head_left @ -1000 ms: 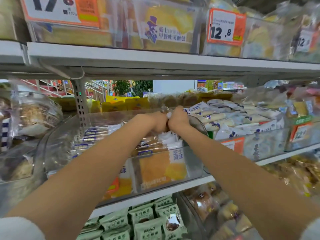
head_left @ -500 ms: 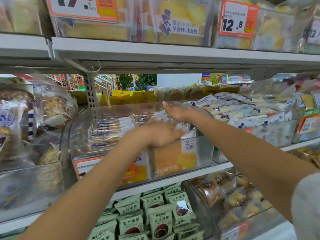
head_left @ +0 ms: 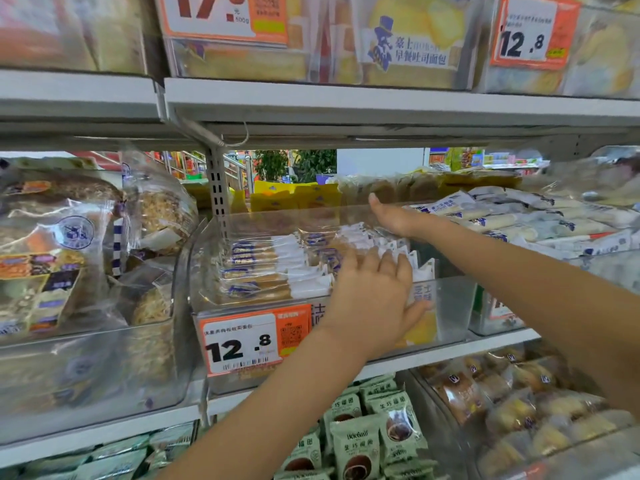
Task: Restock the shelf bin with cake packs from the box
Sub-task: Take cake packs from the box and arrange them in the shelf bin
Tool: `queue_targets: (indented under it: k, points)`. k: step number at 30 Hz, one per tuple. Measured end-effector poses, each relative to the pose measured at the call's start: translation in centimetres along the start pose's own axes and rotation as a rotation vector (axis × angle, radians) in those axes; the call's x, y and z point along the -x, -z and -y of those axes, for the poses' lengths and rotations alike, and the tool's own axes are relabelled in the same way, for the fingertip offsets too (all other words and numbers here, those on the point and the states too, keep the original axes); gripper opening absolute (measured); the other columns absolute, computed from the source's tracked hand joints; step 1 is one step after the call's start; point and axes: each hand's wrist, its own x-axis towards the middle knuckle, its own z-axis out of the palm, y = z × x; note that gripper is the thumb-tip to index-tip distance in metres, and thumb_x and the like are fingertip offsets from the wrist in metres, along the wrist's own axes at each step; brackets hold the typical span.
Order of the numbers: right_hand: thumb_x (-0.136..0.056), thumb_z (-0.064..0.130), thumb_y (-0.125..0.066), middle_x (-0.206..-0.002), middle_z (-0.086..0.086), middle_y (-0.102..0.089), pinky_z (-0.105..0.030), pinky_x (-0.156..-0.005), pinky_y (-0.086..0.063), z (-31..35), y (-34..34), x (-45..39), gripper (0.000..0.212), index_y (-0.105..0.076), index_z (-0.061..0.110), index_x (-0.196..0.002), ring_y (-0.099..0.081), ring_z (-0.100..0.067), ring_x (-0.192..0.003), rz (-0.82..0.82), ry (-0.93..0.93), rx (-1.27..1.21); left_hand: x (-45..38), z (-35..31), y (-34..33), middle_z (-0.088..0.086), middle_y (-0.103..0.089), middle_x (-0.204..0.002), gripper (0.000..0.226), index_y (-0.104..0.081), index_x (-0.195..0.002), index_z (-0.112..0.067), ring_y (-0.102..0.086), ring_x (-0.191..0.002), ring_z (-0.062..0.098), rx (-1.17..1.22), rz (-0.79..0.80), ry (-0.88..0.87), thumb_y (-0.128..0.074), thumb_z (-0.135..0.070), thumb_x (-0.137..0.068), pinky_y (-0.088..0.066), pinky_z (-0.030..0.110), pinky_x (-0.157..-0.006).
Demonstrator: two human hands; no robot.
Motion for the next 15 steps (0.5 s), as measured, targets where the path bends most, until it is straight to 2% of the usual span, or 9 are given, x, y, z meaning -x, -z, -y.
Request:
queue_targets:
  k: [2,4,7,9,10,12,13,14,15]
  points:
    - [-0.093,0.061,0.003,-0.157,-0.012,-0.018,-0.042,-0.113,-0.019,-0.1,-0.7,-0.3,0.079,-0.021,0.012,-0.15,-0.02,-0.03,-0.143,0.114,-0.037,0.045,0.2,0.0,-1.1,0.011,-0.07,-0.11,0.061,-0.062,-0.12,-0.011,-0.066,-0.098,0.028,0.014,-0.079,0.015,-0.029,-0.053,-0.091,-0.053,0.038,-0.075]
    - [-0.092,0.063,0.002,-0.157,-0.014,-0.015,-0.045,-0.114,-0.016,0.2,-1.2,-0.9,0.081,-0.022,0.011,-0.15,-0.016,-0.031,-0.144,0.153,-0.07,0.099,0.1,0.1,-2.1,0.008,-0.073,-0.099,0.059,-0.067,-0.11,-0.013,-0.07,-0.079,0.022,0.033,-0.17,0.0,-0.026,-0.05,-0.087,-0.05,0.028,-0.051]
    - [-0.087,0.071,0.0,-0.156,-0.014,-0.019,-0.048,-0.114,-0.018,-0.3,-1.3,-1.9,0.087,-0.025,0.014,-0.149,-0.019,-0.032,-0.143,0.169,-0.064,0.128,0.2,0.3,-1.8,0.007,-0.072,-0.099,0.056,-0.064,-0.112,-0.015,-0.068,-0.067,0.019,0.037,-0.196,-0.028,-0.026,-0.05,-0.089,-0.041,0.023,-0.043]
    - [-0.086,0.073,-0.001,-0.155,-0.013,-0.025,-0.048,-0.114,-0.022,-0.5,-0.8,-1.4,0.089,-0.027,0.015,-0.149,-0.025,-0.031,-0.141,0.132,-0.029,0.059,0.3,0.3,-1.9,0.005,-0.072,-0.096,0.052,-0.062,-0.113,-0.015,-0.065,-0.058,0.017,0.009,-0.184,-0.043,-0.032,-0.051,-0.09,-0.034,0.022,-0.041]
    - [-0.089,0.069,-0.002,-0.153,-0.013,-0.03,-0.046,-0.113,-0.023,-0.3,-0.2,-0.6,0.085,-0.031,0.013,-0.147,-0.029,-0.03,-0.14,0.064,0.009,0.011,0.2,0.4,-1.7,0.005,-0.072,-0.095,0.05,-0.061,-0.113,-0.015,-0.064,-0.057,0.016,0.018,-0.173,-0.053,-0.034,-0.051,-0.09,-0.032,0.022,-0.041]
    - [-0.098,0.054,-0.008,-0.145,-0.014,-0.043,-0.04,-0.109,-0.029,0.0,1.3,1.8,0.071,-0.043,0.008,-0.139,-0.039,-0.028,-0.134,-0.151,0.114,-0.137,0.1,0.6,-1.7,0.005,-0.072,-0.094,0.049,-0.063,-0.111,-0.015,-0.065,-0.058,0.016,0.051,-0.157,-0.072,-0.035,-0.05,-0.09,-0.033,0.022,-0.043]
    - [-0.101,0.049,-0.012,-0.137,-0.013,-0.051,-0.038,-0.106,-0.035,0.4,2.2,3.3,0.064,-0.05,0.009,-0.133,-0.047,-0.026,-0.128,-0.245,0.178,-0.221,0.1,0.7,-1.8,0.006,-0.072,-0.095,0.05,-0.065,-0.109,-0.014,-0.067,-0.063,0.018,0.036,-0.185,-0.06,-0.034,-0.049,-0.09,-0.04,0.024,-0.047]
    - [-0.102,0.045,-0.016,-0.127,-0.01,-0.058,-0.033,-0.1,-0.041,0.6,2.8,5.5,0.058,-0.056,0.01,-0.127,-0.053,-0.023,-0.119,-0.317,0.225,-0.309,0.2,0.6,-1.6,0.008,-0.072,-0.099,0.05,-0.066,-0.108,-0.012,-0.07,-0.075,0.021,0.028,-0.225,-0.038,-0.034,-0.046,-0.091,-0.049,0.029,-0.06]
    - [-0.103,0.041,-0.02,-0.118,-0.007,-0.063,-0.027,-0.091,-0.045,0.7,2.8,8.0,0.053,-0.059,0.009,-0.121,-0.058,-0.018,-0.109,-0.376,0.26,-0.395,0.7,0.3,-1.4,0.011,-0.071,-0.105,0.046,-0.067,-0.108,-0.009,-0.069,-0.091,0.026,0.021,-0.282,-0.011,-0.036,-0.04,-0.092,-0.05,0.038,-0.082]
